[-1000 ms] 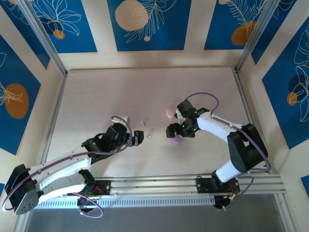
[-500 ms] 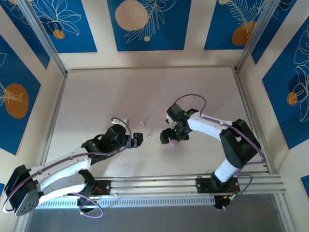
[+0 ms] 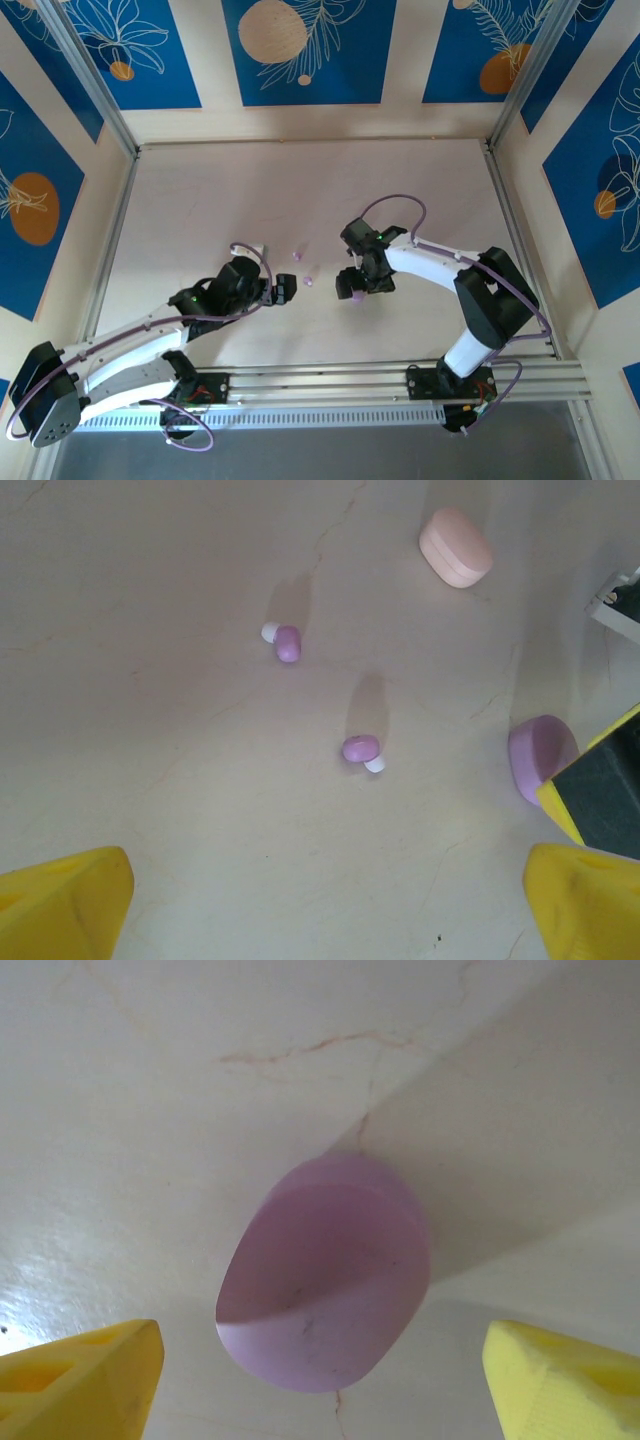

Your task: Insert the wireless bluetooth earbuds into the charging case

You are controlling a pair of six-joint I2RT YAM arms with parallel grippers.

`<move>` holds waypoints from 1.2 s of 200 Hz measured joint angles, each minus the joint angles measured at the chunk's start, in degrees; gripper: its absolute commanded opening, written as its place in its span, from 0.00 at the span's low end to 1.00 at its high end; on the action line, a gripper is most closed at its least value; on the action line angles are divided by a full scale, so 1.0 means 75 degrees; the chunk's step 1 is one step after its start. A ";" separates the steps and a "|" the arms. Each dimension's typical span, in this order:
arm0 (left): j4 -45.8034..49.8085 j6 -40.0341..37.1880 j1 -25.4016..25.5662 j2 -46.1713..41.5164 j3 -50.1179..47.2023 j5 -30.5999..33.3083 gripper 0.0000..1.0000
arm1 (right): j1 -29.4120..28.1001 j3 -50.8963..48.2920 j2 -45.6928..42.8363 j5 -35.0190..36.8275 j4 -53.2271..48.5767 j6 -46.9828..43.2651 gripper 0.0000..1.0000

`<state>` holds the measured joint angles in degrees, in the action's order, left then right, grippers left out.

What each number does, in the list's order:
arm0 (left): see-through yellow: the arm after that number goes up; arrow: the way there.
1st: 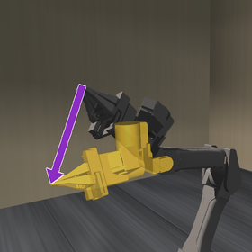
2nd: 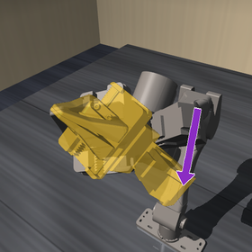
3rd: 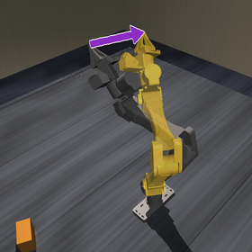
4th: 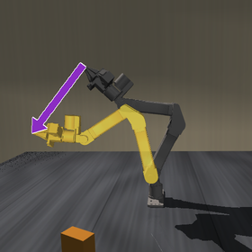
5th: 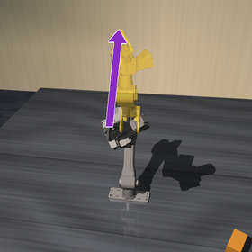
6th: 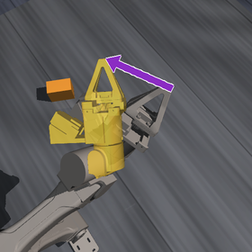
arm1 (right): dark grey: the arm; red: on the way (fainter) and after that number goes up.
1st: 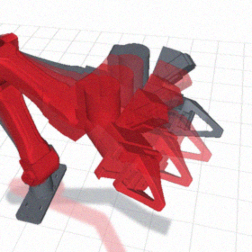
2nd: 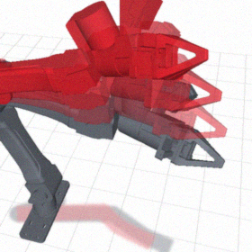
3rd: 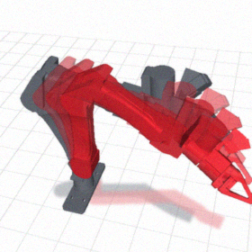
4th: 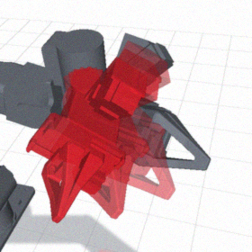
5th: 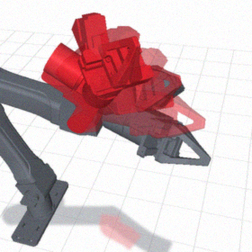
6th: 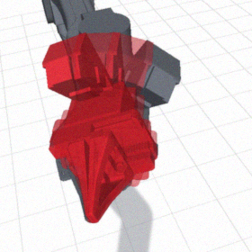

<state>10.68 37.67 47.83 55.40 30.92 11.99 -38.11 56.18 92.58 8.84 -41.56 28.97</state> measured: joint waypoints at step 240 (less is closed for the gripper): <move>-0.0224 0.0134 -0.0047 -0.0029 -0.0149 -0.0195 1.00 | -0.0076 0.0402 0.0181 0.0828 -0.0198 0.1055 0.75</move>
<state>8.99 38.68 47.48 55.18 29.80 10.52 -38.68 59.20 93.93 15.05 -43.05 36.88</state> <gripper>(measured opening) 0.997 0.744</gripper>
